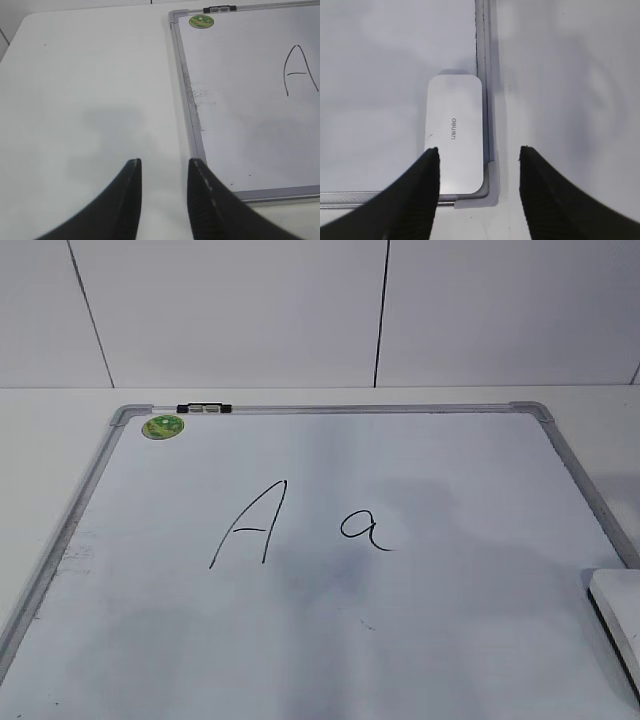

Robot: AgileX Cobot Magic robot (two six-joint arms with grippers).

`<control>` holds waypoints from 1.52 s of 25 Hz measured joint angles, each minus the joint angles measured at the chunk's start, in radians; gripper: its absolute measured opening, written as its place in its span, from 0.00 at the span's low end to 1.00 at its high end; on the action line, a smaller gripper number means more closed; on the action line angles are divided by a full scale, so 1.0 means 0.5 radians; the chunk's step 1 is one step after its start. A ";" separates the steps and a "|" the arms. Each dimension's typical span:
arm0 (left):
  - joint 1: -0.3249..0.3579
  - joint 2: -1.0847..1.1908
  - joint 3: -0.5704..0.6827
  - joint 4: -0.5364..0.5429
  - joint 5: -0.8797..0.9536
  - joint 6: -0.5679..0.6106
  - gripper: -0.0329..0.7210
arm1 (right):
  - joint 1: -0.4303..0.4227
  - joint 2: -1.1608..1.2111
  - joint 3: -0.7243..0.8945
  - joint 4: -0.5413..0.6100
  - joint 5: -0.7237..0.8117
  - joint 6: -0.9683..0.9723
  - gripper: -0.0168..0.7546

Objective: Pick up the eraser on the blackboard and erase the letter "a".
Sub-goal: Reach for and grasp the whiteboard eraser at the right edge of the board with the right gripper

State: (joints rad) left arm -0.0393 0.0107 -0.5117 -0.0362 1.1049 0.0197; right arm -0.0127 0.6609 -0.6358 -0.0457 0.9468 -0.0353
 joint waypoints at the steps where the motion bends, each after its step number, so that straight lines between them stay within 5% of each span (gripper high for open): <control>1: 0.000 0.000 0.000 0.000 0.000 0.000 0.35 | 0.000 0.031 0.000 0.000 -0.005 0.000 0.53; 38: 0.000 0.000 0.000 0.000 0.000 0.000 0.36 | 0.000 0.787 0.000 0.148 -0.207 0.000 0.54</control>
State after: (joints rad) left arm -0.0393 0.0107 -0.5117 -0.0362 1.1049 0.0197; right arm -0.0127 1.0543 -0.6358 0.0281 0.8434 -0.0353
